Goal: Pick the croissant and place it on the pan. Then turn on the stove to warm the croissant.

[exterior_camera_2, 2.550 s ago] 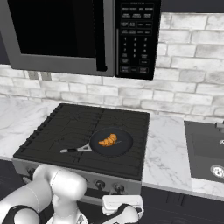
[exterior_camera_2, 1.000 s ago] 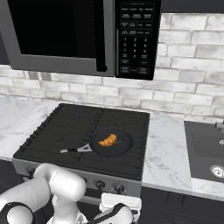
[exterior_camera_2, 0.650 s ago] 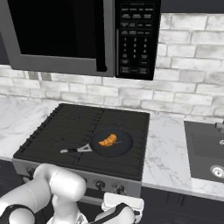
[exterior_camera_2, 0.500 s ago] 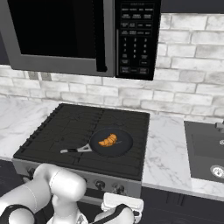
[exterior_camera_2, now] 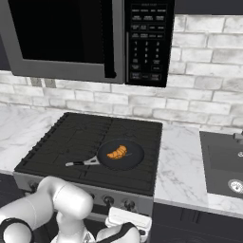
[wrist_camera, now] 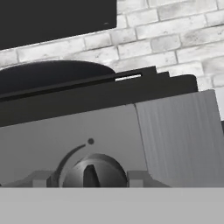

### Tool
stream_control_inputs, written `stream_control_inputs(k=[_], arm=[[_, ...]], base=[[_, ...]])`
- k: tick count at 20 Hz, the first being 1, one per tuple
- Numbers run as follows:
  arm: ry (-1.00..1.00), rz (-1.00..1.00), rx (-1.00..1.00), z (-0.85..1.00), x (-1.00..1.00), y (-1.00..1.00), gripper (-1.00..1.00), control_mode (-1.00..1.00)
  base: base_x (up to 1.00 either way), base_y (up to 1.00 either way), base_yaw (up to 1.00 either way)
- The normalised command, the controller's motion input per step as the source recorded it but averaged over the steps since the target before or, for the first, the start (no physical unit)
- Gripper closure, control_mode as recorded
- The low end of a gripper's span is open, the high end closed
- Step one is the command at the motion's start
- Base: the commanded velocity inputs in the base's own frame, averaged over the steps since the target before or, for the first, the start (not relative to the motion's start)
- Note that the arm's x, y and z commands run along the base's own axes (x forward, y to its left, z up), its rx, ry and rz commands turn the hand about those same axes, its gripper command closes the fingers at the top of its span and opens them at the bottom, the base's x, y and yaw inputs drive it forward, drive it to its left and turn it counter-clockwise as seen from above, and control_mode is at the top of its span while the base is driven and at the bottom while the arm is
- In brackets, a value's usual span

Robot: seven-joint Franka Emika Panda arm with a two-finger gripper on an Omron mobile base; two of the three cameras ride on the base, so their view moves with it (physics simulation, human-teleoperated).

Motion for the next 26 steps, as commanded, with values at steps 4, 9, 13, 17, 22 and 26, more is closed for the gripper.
stream_control_inputs(k=[4,9,13,17,22,26], arm=[[0.0,-0.1,0.0,-0.16,0.14,0.41,-1.0,-1.0],[0.0,-0.09,0.0,-0.09,0.16,0.32,1.0,-1.0],[0.0,-0.06,0.0,0.0,0.18,0.13,1.0,-1.0],[0.0,-0.03,0.0,0.0,0.21,0.04,1.0,-1.0],[0.0,0.0,0.0,0.0,0.05,0.0,1.0,-1.0],[0.0,0.0,0.0,0.0,0.0,0.0,1.0,-1.0]], base=[[0.0,0.0,0.0],[0.0,0.0,0.0],[0.0,0.0,0.0],[0.0,0.0,0.0],[0.0,0.0,0.0],[0.0,0.0,0.0]])
